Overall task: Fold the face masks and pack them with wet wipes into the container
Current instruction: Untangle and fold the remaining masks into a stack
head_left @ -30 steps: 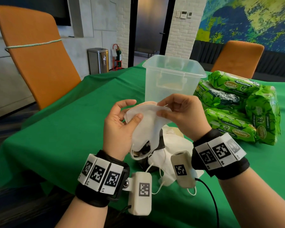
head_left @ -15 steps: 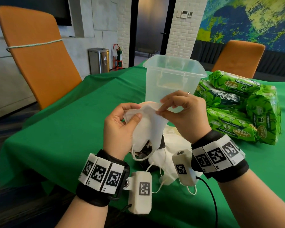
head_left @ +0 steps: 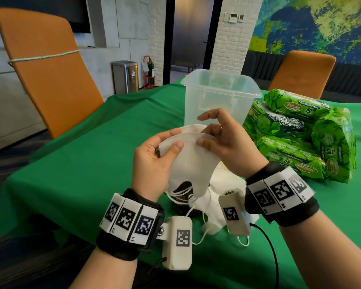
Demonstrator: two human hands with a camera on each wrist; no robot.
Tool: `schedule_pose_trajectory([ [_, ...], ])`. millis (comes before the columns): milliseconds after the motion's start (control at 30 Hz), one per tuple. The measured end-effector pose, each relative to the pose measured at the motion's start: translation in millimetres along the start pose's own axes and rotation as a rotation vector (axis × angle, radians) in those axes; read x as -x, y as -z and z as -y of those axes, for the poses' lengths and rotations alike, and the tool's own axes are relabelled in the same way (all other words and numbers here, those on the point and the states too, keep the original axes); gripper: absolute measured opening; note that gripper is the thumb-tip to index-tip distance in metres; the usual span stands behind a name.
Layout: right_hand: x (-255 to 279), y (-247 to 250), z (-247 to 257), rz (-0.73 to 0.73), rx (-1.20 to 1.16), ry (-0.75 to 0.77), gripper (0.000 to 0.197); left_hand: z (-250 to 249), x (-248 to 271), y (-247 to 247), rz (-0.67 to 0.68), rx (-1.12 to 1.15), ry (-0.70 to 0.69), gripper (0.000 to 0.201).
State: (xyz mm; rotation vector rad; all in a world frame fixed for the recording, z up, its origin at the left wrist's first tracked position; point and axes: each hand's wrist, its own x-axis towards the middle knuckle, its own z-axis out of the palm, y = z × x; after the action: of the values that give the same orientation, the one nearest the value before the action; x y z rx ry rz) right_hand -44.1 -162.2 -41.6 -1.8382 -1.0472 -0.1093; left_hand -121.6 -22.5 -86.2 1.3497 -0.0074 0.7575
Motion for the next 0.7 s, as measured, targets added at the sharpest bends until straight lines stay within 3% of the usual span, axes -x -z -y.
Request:
schedule_pose_trajectory([
  [167,-4.1,1.7,1.3,-0.001,0.07,-0.01,0.038,-1.9,1.2,-0.5,0.017,0.002,0.003,0.028],
  [300,-5.9,0.3,2.7,-0.025,0.179,-0.016,0.031,-2.9,2.1,-1.1,0.033,-0.001,0.004,0.03],
  [433,-2.8,-4.1,2.8,0.004,0.255,-0.018,0.034,-3.1,2.6,3.2,0.037,-0.04,-0.068,0.029],
  [567,-1.7,-5.1,1.7,0.195,0.126,-0.115,0.03,0.3,4.4,7.3,0.044,-0.087,-0.087,0.033],
  [700,-5.3,-5.0,2.4,0.133,-0.06,-0.139,0.01,2.5,8.2,10.8,0.089,-0.11,-0.086,0.032],
])
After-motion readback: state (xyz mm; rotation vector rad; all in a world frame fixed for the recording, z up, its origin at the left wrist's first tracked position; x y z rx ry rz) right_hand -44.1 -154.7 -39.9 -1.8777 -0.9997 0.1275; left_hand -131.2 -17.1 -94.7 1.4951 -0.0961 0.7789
